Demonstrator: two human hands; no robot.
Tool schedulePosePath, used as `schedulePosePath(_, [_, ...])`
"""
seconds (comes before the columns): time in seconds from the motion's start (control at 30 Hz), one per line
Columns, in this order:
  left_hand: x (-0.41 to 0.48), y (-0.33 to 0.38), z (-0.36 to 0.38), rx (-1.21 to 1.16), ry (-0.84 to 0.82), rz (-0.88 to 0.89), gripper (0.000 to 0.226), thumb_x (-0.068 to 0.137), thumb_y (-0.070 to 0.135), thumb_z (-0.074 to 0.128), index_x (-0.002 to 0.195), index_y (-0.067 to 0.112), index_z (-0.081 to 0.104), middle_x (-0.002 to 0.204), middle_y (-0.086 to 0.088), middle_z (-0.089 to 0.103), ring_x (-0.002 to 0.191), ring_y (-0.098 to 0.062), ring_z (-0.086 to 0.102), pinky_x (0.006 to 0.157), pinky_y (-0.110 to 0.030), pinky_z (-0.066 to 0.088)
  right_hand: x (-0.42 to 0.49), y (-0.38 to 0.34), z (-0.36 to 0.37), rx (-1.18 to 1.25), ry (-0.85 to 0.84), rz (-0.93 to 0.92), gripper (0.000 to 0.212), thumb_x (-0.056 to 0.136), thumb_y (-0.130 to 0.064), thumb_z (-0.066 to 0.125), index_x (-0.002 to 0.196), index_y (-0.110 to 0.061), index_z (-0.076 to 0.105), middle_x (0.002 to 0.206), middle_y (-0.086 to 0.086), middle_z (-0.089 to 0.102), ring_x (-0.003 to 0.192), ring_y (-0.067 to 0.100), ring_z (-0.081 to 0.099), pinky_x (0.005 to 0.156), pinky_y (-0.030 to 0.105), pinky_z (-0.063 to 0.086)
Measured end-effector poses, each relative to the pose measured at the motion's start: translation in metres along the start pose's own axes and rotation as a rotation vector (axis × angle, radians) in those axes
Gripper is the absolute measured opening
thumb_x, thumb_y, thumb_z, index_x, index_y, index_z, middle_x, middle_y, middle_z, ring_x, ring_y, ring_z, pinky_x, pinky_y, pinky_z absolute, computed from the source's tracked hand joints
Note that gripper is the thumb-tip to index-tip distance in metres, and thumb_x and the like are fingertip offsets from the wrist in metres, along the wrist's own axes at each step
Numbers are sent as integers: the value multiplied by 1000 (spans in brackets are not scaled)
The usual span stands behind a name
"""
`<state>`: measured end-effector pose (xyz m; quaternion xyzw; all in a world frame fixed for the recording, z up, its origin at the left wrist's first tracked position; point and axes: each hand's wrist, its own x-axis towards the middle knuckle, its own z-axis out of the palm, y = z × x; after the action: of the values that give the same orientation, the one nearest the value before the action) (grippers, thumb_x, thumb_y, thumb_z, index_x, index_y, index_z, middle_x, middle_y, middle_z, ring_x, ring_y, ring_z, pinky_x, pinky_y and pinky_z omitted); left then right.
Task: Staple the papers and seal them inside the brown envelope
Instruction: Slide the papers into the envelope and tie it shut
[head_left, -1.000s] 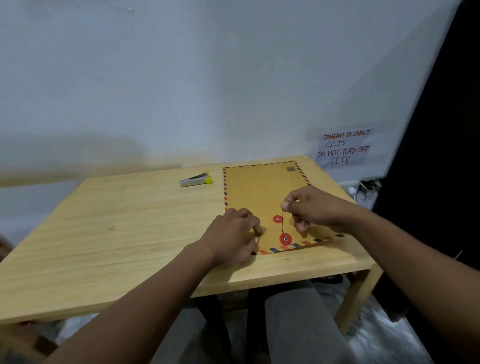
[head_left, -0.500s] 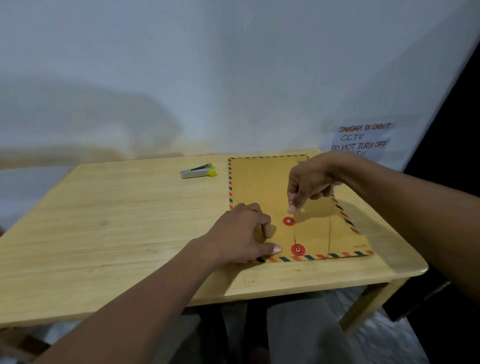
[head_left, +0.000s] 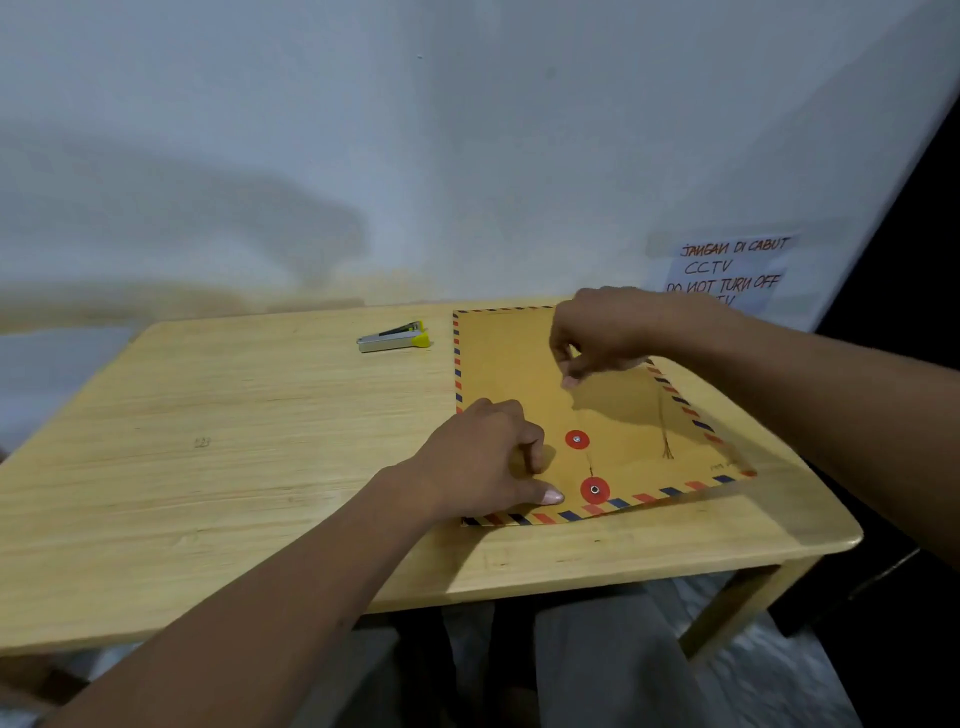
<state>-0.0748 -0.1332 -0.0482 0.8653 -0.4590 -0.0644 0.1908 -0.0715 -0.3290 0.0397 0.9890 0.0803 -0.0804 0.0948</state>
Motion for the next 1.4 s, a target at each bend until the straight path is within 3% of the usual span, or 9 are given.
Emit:
schedulePosePath(0.17, [-3,0,2,-4,10,3,35,77,60,75,92,29,69,99,9,54,101,-15,47,85,-35,45,6,-17,44,187,77,-81,13,91,-35,67,84,-27,59,68,-18,47,68,7,46,57,26,33])
schedulePosePath(0.27, [-4,0,2,34,10,31,43,81,63,69,113,36,67,101,11,49,102,-16,45,86,-37,45,1,-8,67,478,133,-30,13,89,-33,71,90,-21,70,73,-16,55,68,5,50,59,23,35])
schedulePosePath(0.37, [-2,-2,3,162,-34,64,55,86,66,59,137,48,50,104,10,42,101,-15,40,83,-35,41,-5,-1,79,630,192,52,15,88,-33,72,94,-20,72,73,-14,58,69,5,51,60,24,37])
schedulePosePath(0.5, [3,0,2,258,-93,78,58,90,66,51,145,49,41,109,5,39,103,-16,35,86,-35,38,-7,1,84,681,221,100,12,88,-31,73,92,-19,72,65,-15,53,61,3,47,55,21,32])
schedulePosePath(0.9, [6,-1,2,242,-113,54,58,88,68,53,143,51,41,110,5,39,106,-16,36,93,-39,41,-23,23,92,631,238,191,9,88,-33,73,85,-26,68,64,-15,50,62,1,44,56,24,32])
schedulePosePath(1.17, [-3,1,20,259,13,-20,57,90,73,39,144,53,38,125,4,41,117,-16,37,98,-36,37,-70,25,78,477,239,183,13,86,-38,72,76,-34,65,67,-10,53,67,6,46,57,29,33])
schedulePosePath(1.27, [-5,3,25,239,51,-44,57,92,72,37,145,52,38,129,5,42,119,-17,37,99,-36,36,-100,13,71,391,242,156,13,89,-39,68,78,-33,64,64,-11,53,66,3,45,60,30,38])
schedulePosePath(1.4, [-7,5,27,217,55,-65,55,93,70,38,145,52,40,130,4,42,121,-17,37,103,-39,37,-125,-15,81,192,246,101,12,95,-40,55,94,-34,66,73,-11,56,77,18,57,63,30,40])
